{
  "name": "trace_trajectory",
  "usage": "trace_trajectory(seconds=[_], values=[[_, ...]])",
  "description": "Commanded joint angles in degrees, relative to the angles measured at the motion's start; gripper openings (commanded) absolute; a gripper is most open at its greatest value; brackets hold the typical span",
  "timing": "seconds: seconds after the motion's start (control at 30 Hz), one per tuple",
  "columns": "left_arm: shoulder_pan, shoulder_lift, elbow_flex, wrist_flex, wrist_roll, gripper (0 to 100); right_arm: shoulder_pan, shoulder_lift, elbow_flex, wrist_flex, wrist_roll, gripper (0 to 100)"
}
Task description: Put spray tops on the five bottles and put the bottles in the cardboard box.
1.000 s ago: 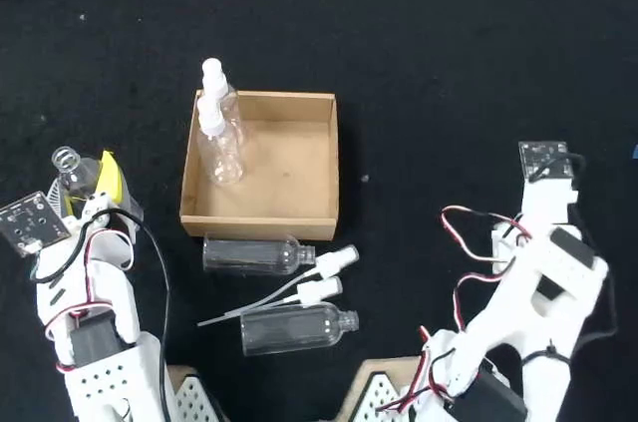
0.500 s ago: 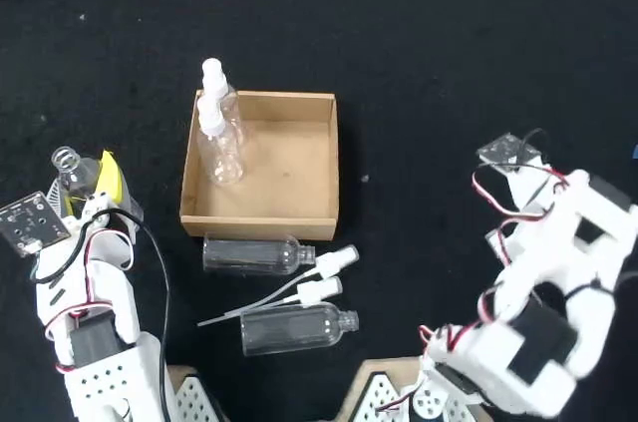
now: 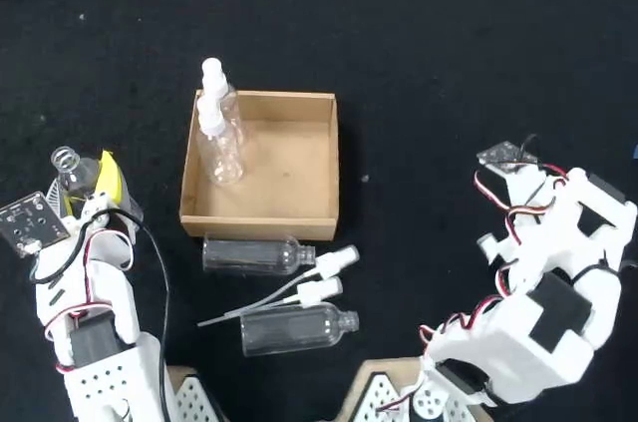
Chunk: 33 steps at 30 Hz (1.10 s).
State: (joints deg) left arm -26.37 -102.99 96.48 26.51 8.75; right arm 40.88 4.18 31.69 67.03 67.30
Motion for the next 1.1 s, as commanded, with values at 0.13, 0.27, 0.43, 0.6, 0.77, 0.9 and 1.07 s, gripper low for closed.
trace_trajectory(seconds=[0.13, 0.27, 0.43, 0.6, 0.77, 0.9, 1.07], values=[[0.2, -1.4, 0.9, -0.4, 0.1, 3, -4.8, -22.2, -1.7, 6.0, -15.0, 1.0], [0.2, -1.5, 0.9, -1.8, 0.1, 3, -11.0, -34.4, -1.5, 9.6, -27.1, 1.1], [0.2, -1.4, 0.9, -4.3, -0.3, 3, -21.6, -49.7, -1.7, 9.8, -38.9, 1.1], [0.1, -1.6, 0.9, -5.2, -0.3, 3, -35.8, -61.2, -3.5, 9.8, -49.6, 1.1], [0.4, -1.6, 0.9, -13.4, -0.3, 3, -48.0, -65.1, -11.2, 9.8, -56.4, 1.1], [0.7, -1.6, 0.9, -14.7, -0.3, 3, -53.6, -64.0, -16.2, 8.6, -60.0, 1.1], [2.2, -1.6, 0.9, -14.9, -0.3, 3, -58.5, -63.0, -21.1, 1.2, -66.3, 1.1]])
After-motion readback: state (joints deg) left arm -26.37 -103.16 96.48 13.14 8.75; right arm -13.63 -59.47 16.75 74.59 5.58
